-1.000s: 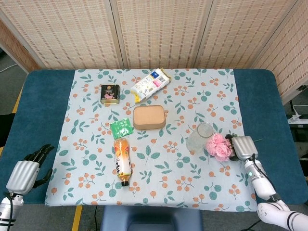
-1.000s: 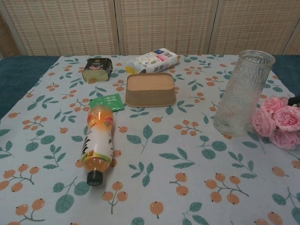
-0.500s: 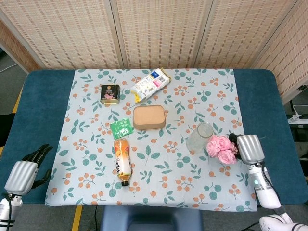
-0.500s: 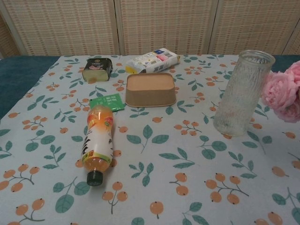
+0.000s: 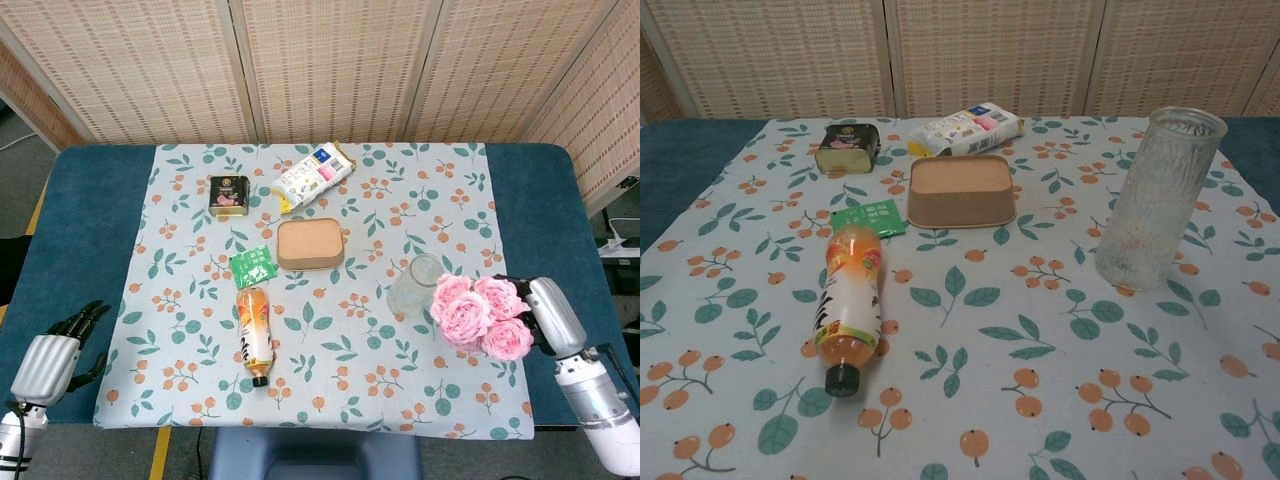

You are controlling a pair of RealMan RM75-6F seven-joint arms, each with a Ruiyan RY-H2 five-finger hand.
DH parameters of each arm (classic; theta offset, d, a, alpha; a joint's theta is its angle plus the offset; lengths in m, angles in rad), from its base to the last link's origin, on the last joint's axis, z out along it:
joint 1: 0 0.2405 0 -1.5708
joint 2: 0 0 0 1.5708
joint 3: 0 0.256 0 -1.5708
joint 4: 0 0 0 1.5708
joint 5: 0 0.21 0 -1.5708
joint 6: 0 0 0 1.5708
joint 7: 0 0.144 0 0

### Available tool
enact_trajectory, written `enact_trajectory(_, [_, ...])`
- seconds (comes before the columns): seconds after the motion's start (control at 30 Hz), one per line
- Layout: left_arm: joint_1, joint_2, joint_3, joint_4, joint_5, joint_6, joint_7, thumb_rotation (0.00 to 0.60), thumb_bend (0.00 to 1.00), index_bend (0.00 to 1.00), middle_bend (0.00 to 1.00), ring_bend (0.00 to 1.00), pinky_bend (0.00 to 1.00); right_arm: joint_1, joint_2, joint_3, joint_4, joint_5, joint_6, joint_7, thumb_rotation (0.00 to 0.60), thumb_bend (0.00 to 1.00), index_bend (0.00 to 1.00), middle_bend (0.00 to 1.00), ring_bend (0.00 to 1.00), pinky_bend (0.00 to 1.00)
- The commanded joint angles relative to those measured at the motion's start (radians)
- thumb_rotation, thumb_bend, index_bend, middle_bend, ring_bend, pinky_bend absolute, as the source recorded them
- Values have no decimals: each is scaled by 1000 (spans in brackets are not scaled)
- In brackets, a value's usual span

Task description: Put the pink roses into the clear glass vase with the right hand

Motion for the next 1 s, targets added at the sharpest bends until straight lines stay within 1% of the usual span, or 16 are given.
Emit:
enact_trajectory(0.03, [0, 0, 0, 2, -2, -2, -1, 600, 421, 129, 112, 250, 375, 61, 35, 51, -91, 32, -72, 89, 600, 592, 887, 922, 911, 1000])
enact_trajectory(0.17, [-1, 1, -1, 3, -7, -5, -7, 600, 420, 129, 112, 250, 375, 119, 74, 91, -131, 77, -165, 202, 600, 596, 887, 922, 910, 1000])
enact_trajectory(0.4, [2, 2, -3, 3, -7, 0, -10, 600, 420, 129, 113, 250, 375, 192, 29, 139, -89, 109, -242, 289, 600, 597, 887, 922, 911, 1000])
enact_trajectory(0.47, [2, 2, -3, 3, -9, -1, -9, 600, 420, 129, 113, 250, 375, 205, 19, 145, -78, 118, -257, 291, 600, 597, 887, 922, 911, 1000])
enact_trajectory(0.6, [1, 2, -3, 2, -10, -3, -6, 600, 419, 129, 113, 250, 375, 220, -7, 157, -54, 138, -260, 250, 600, 597, 887, 923, 910, 1000])
enact_trajectory(0.77, [1, 0, -2, 1, -12, -7, 2, 600, 420, 129, 113, 251, 375, 253, -35, 190, -16, 183, -282, 234, 600, 597, 887, 922, 911, 1000])
enact_trajectory(0.87, [0, -2, -2, 1, -14, -10, 8, 600, 420, 129, 113, 250, 375, 261, -47, 201, -2, 198, -288, 235, 600, 597, 887, 922, 911, 1000])
enact_trajectory(1.0, [-2, -4, -2, 0, -17, -17, 15, 600, 420, 129, 113, 251, 375, 260, -49, 206, 4, 185, -285, 251, 600, 597, 887, 922, 911, 1000])
